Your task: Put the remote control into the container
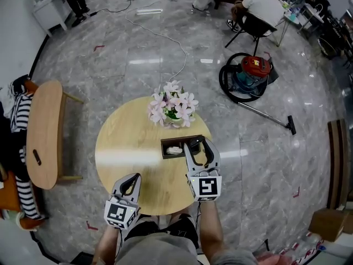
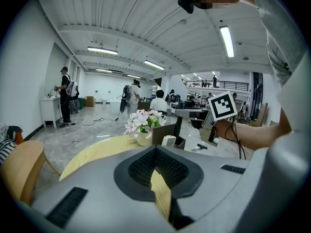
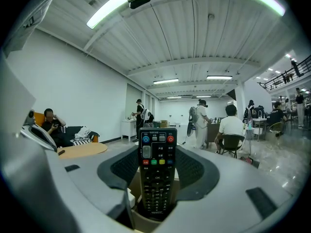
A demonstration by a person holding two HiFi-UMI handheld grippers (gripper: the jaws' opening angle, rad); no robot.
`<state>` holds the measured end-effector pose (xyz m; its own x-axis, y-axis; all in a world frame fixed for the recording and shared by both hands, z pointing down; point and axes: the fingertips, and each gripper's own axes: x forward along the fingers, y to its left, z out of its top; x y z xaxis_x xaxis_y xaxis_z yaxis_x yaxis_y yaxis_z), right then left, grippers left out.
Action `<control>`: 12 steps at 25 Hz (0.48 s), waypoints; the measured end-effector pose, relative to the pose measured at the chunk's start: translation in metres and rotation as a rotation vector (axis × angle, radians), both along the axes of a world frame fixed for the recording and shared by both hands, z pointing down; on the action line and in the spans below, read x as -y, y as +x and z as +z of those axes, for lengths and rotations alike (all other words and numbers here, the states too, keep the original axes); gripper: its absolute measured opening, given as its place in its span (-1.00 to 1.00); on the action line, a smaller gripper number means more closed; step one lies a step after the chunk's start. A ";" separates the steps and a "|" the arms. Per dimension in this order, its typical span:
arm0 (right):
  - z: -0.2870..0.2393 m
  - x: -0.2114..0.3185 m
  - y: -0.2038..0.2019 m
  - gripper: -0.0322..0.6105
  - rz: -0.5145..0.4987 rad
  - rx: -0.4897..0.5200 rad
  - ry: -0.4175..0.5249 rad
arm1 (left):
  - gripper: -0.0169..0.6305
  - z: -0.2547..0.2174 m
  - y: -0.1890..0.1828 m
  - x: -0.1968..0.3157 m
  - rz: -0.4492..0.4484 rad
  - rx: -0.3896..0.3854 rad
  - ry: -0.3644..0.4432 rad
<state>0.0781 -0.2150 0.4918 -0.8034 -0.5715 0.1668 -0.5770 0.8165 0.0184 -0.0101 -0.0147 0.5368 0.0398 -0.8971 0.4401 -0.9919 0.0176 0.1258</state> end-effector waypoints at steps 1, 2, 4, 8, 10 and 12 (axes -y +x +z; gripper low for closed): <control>0.003 0.001 0.001 -0.16 0.001 0.000 -0.002 | -0.93 0.000 0.000 0.001 -0.001 0.005 0.001; 0.006 0.002 0.001 -0.16 0.002 -0.001 -0.004 | -0.93 0.000 -0.001 0.002 -0.002 0.009 0.001; 0.012 0.003 0.002 -0.16 0.005 -0.001 -0.009 | -0.93 0.004 -0.001 0.001 -0.004 0.012 -0.002; 0.023 0.005 0.005 -0.16 0.010 -0.005 -0.016 | -0.93 0.014 0.000 0.001 -0.003 0.008 -0.010; 0.026 0.006 0.006 -0.16 0.012 -0.006 -0.018 | -0.93 0.017 0.001 0.001 -0.004 0.005 -0.013; 0.029 0.006 0.006 -0.16 0.013 -0.008 -0.020 | -0.93 0.018 0.001 0.002 0.000 0.009 -0.010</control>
